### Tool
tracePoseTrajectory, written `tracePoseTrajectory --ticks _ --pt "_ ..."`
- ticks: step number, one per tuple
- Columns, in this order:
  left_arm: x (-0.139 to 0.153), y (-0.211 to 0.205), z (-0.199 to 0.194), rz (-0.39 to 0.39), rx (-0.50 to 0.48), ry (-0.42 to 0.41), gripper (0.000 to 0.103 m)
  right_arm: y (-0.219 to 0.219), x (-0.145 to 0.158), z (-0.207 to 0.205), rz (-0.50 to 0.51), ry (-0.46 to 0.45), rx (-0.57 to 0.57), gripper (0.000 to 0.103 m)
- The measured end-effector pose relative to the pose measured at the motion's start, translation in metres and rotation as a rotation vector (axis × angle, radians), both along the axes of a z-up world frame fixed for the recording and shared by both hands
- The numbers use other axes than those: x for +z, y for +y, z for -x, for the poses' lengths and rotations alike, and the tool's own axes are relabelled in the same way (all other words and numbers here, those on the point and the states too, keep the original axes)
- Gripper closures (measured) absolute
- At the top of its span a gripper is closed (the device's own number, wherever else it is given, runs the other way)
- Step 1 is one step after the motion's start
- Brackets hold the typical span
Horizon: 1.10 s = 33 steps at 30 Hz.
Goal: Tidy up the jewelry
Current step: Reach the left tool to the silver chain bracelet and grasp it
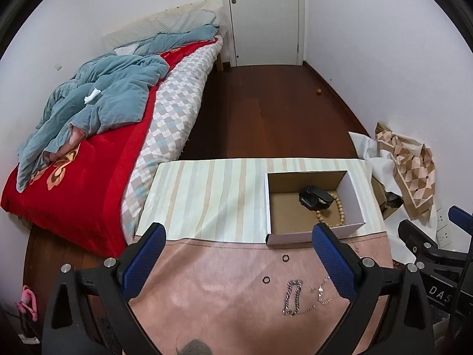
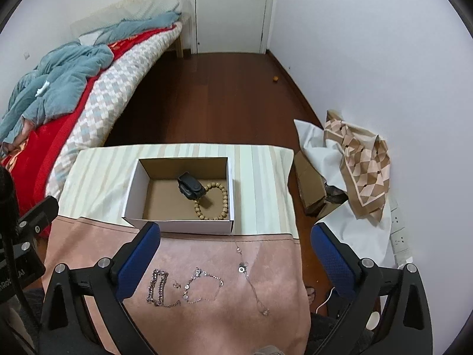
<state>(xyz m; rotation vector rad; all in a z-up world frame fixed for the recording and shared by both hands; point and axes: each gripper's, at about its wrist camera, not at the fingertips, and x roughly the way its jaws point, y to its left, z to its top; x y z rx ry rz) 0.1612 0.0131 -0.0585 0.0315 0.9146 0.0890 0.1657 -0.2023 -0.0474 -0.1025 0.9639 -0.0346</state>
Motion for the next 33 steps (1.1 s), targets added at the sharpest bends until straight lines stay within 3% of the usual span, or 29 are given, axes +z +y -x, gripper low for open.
tracePoseTrajectory --ticks 5,9,13,17,20,22,25,29,33 --pt "0.009 0.004 0.017 0.004 0.016 -0.025 0.002 -0.002 0.011 0.018 -0.036 -0.017 -0.005 0.0" --pt "0.002 0.01 0.025 -0.006 0.04 -0.018 0.002 -0.006 0.002 0.027 -0.07 -0.002 -0.015 0.0" --pt "-0.026 0.015 0.028 -0.032 0.065 0.037 0.002 -0.017 -0.04 0.032 -0.128 0.087 -0.036 0.0" --pt "-0.073 0.014 0.027 -0.05 0.065 0.14 0.002 -0.042 -0.09 0.037 -0.184 0.194 -0.103 0.0" --pt "-0.102 0.013 0.026 -0.068 0.064 0.195 0.002 -0.062 -0.119 0.041 -0.226 0.245 -0.142 0.011" --pt "-0.119 0.013 0.025 -0.085 0.071 0.223 0.002 -0.065 -0.135 0.041 -0.253 0.272 -0.141 0.026" --pt "-0.142 0.017 0.021 -0.107 0.089 0.259 0.002 -0.056 -0.159 0.036 -0.276 0.307 -0.105 0.033" --pt "-0.166 0.028 0.017 -0.144 0.12 0.303 0.002 -0.033 -0.179 0.022 -0.292 0.323 -0.054 0.034" --pt "-0.179 0.043 0.013 -0.161 0.155 0.331 0.002 -0.013 -0.194 0.004 -0.279 0.318 -0.017 0.041"
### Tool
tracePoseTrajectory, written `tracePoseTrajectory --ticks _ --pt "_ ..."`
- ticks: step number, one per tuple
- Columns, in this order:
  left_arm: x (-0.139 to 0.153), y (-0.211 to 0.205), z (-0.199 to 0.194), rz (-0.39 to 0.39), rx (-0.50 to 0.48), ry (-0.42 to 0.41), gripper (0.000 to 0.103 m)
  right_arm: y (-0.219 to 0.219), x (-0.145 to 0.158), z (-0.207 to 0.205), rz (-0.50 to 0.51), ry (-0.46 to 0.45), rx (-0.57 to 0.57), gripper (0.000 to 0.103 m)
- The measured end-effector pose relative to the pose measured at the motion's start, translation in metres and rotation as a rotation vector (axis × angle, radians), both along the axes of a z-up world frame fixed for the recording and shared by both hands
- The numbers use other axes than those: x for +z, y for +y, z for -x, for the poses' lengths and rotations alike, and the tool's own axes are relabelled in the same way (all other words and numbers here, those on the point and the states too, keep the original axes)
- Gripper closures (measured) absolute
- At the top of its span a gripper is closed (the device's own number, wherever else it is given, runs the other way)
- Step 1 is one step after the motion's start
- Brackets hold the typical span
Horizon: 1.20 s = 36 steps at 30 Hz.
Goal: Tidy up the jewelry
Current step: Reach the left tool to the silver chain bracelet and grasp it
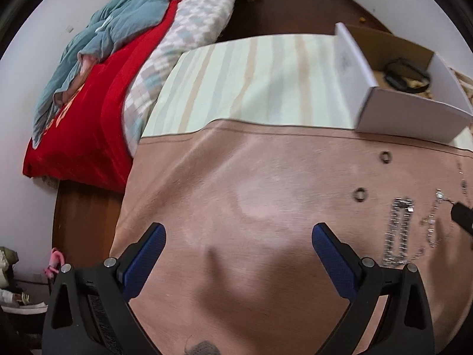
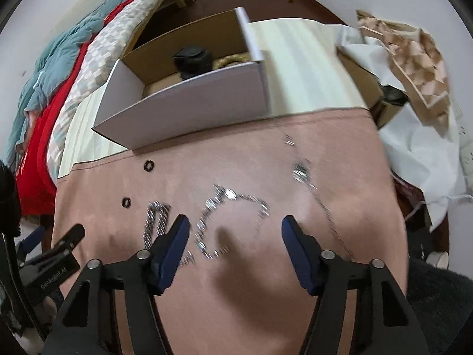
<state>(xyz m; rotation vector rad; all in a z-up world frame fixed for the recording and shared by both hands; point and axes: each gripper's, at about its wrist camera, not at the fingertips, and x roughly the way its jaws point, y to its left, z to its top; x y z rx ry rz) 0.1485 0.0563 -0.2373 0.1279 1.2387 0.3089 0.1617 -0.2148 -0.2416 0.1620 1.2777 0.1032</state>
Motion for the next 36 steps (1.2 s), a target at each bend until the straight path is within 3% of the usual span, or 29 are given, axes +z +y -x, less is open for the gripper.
tracePoseTrajectory --ticks 2,6,8,10,18,26,28,32,34,36 --pt "-0.004 0.007 -0.002 -0.009 0.017 0.006 0.002 0.008 -0.005 -0.008 0.022 -0.001 0.018 0.042" --pt "-0.007 0.013 -0.005 -0.005 0.028 0.013 0.002 0.026 -0.014 -0.013 0.14 -0.036 0.071 0.059" --pt "-0.007 0.011 -0.006 -0.004 0.022 0.015 0.002 0.028 -0.013 -0.012 0.148 -0.043 0.081 0.091" --pt "-0.005 0.006 -0.006 0.001 0.006 0.014 0.002 0.023 -0.013 -0.009 0.114 -0.036 0.067 0.102" --pt "0.0 -0.028 -0.005 0.122 -0.079 0.015 0.002 -0.024 0.021 0.007 -0.051 -0.079 -0.067 0.103" --pt "-0.013 -0.074 -0.027 0.289 -0.171 0.07 0.003 -0.05 0.025 0.007 -0.078 -0.023 -0.109 0.103" --pt "-0.016 -0.084 -0.033 0.299 -0.201 0.078 0.008 -0.057 0.021 0.009 -0.083 -0.012 -0.129 0.103" --pt "-0.024 -0.1 -0.04 0.288 -0.251 0.103 0.042 -0.067 0.018 0.012 -0.068 -0.001 -0.139 0.103" --pt "-0.024 -0.107 -0.04 0.27 -0.272 0.091 0.048 -0.068 0.016 0.013 -0.06 0.004 -0.135 0.103" --pt "-0.023 -0.111 -0.041 0.313 -0.3 0.085 0.082 -0.068 0.014 0.012 -0.051 0.016 -0.13 0.102"
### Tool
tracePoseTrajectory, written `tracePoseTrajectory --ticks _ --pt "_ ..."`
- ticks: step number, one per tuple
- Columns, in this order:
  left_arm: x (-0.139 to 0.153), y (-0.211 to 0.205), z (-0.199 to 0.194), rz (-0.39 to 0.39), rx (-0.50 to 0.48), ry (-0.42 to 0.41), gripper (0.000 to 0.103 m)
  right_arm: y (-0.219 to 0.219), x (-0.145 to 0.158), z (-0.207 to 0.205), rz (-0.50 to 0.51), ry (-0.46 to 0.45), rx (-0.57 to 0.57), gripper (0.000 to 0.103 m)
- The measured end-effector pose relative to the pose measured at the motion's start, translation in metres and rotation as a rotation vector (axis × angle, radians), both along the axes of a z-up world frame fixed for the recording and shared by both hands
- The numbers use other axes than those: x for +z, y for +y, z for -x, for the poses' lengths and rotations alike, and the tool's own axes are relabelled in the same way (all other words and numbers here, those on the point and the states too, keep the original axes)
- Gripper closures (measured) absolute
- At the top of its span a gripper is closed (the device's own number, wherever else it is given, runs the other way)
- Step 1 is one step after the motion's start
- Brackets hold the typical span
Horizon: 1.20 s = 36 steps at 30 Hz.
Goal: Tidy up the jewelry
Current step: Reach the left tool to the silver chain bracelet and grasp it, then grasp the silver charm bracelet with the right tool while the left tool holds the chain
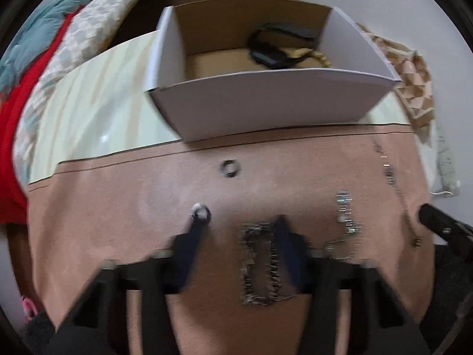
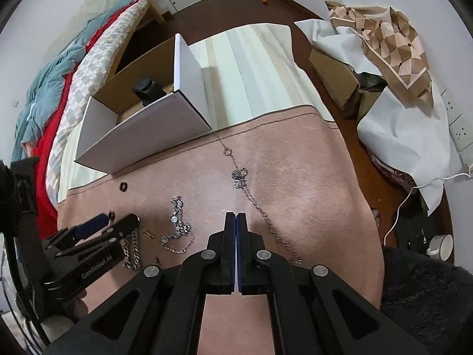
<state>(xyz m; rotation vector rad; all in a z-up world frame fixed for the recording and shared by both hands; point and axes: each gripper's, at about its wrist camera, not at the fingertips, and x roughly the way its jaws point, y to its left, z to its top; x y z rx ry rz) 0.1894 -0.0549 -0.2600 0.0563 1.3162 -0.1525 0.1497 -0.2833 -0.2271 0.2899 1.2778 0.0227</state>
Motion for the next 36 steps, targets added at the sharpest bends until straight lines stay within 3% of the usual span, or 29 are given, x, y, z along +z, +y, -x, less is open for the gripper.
tracePoseTrajectory --ticks 5,6,8,12,21,24,25,26,28,29,30,36 --pt "0.001 -0.009 0.003 -0.01 -0.028 -0.015 0.091 -0.002 0.0 0.0 -0.002 -0.001 0.001 0.102" --pt "0.003 -0.007 0.004 -0.003 -0.025 -0.019 0.103 -0.002 0.001 0.0 -0.005 -0.003 0.002 0.102" --pt "0.008 -0.001 0.006 0.016 -0.009 -0.025 0.102 0.0 0.004 -0.002 -0.014 -0.003 0.01 0.099" --pt "0.023 0.015 0.011 0.034 0.021 -0.054 0.102 0.009 0.005 -0.006 -0.081 -0.005 0.043 0.055" --pt "0.042 0.06 0.022 0.068 0.107 -0.074 0.102 0.056 -0.013 -0.025 -0.065 0.008 0.153 0.053" --pt "0.042 0.066 0.024 0.058 0.115 -0.078 0.102 0.074 -0.024 -0.029 -0.002 0.017 0.203 0.057" --pt "0.042 0.067 0.024 0.054 0.115 -0.079 0.102 0.08 -0.029 -0.029 0.023 0.03 0.222 0.072" --pt "0.041 0.067 0.025 0.05 0.116 -0.08 0.102 0.087 -0.028 -0.027 0.074 0.008 0.245 0.075" --pt "0.042 0.068 0.025 0.052 0.116 -0.082 0.102 0.095 -0.029 -0.025 0.118 0.003 0.273 0.095" --pt "0.043 0.068 0.026 0.054 0.114 -0.084 0.102 0.095 -0.029 -0.024 0.107 0.006 0.269 0.095" --pt "0.044 0.067 0.026 0.056 0.112 -0.087 0.102 0.094 -0.027 -0.024 0.097 0.008 0.261 0.103" --pt "0.065 0.059 0.023 0.089 0.085 -0.119 0.102 0.073 0.003 -0.016 0.011 -0.061 0.182 0.103"
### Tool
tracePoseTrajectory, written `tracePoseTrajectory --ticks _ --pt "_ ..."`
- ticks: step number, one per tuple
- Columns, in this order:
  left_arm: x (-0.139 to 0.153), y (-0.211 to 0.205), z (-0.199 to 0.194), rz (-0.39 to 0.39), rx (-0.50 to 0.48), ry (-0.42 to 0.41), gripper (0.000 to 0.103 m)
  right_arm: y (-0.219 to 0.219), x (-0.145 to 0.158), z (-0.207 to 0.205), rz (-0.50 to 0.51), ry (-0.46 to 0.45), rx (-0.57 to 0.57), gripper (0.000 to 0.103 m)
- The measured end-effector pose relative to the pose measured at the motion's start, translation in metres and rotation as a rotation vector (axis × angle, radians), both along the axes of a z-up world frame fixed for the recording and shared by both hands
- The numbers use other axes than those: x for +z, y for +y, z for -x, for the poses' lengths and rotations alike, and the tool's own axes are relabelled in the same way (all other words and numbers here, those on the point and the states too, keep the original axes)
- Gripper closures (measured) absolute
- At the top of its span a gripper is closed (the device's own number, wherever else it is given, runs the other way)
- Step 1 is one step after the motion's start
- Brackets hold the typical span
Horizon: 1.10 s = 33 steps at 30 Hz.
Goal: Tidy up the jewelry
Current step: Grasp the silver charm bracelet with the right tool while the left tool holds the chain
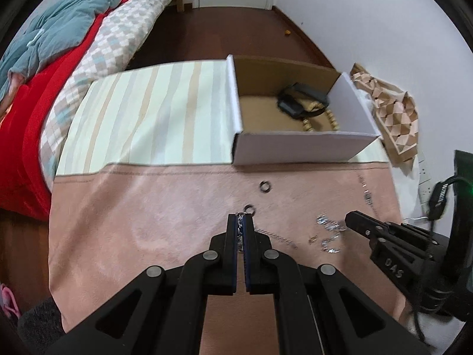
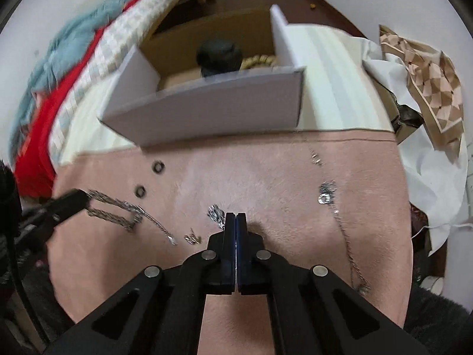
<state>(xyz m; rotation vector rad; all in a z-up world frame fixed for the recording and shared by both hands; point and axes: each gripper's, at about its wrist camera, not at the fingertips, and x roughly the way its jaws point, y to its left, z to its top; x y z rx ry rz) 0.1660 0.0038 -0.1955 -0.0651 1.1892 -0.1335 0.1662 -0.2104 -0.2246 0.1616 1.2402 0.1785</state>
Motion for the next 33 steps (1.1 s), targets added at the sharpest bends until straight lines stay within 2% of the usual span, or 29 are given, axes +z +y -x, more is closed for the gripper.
tracePoseTrajectory --ticks 8,11,13,15,17,18,19,21,25,26,27,28,29,30,33 --pt "0.049 -0.011 -0.006 0.055 -0.039 -0.082 0.103 -0.014 0.062 -0.004 -0.094 -0.095 -0.024 0.103" --pt "0.065 -0.015 -0.008 0.05 -0.055 -0.12 0.103 -0.016 0.058 -0.009 -0.135 -0.069 0.0 0.103" --pt "0.067 -0.015 -0.008 0.048 -0.067 -0.123 0.103 -0.011 0.043 -0.015 -0.133 -0.013 0.045 0.103" --pt "0.061 -0.01 -0.006 0.027 -0.046 -0.121 0.101 -0.008 0.02 -0.018 -0.114 0.052 0.058 0.101" --pt "0.047 -0.003 -0.002 -0.016 -0.003 -0.099 0.097 -0.002 0.0 -0.016 -0.054 0.074 0.089 0.087" --pt "0.037 0.003 -0.001 -0.025 0.023 -0.073 0.097 0.002 -0.007 -0.014 -0.034 0.071 0.101 0.07" --pt "0.026 0.008 0.0 -0.032 0.048 -0.048 0.097 0.006 -0.014 -0.013 -0.025 0.075 0.117 0.064" --pt "0.001 0.019 0.003 -0.04 0.097 0.013 0.096 0.013 -0.023 -0.01 -0.001 0.069 0.137 0.064" --pt "-0.031 0.028 0.008 -0.09 0.151 0.061 0.095 0.032 -0.029 -0.006 0.084 0.025 0.193 0.064" --pt "-0.037 0.029 0.008 -0.113 0.159 0.063 0.084 0.036 -0.029 -0.006 0.107 0.016 0.205 0.064" --pt "-0.04 0.03 0.008 -0.129 0.163 0.059 0.057 0.039 -0.03 -0.005 0.124 0.005 0.212 0.065" --pt "-0.043 0.03 0.007 -0.14 0.168 0.054 0.039 0.042 -0.029 -0.004 0.147 -0.008 0.215 0.069" --pt "-0.045 0.031 0.006 -0.145 0.175 0.045 0.012 0.045 -0.03 -0.002 0.194 -0.022 0.226 0.076" --pt "-0.045 0.032 0.006 -0.144 0.178 0.039 0.01 0.046 -0.029 -0.003 0.186 -0.025 0.239 0.096" --pt "-0.05 0.031 0.002 -0.145 0.177 0.055 0.01 0.04 -0.029 -0.003 0.172 -0.014 0.19 0.097"
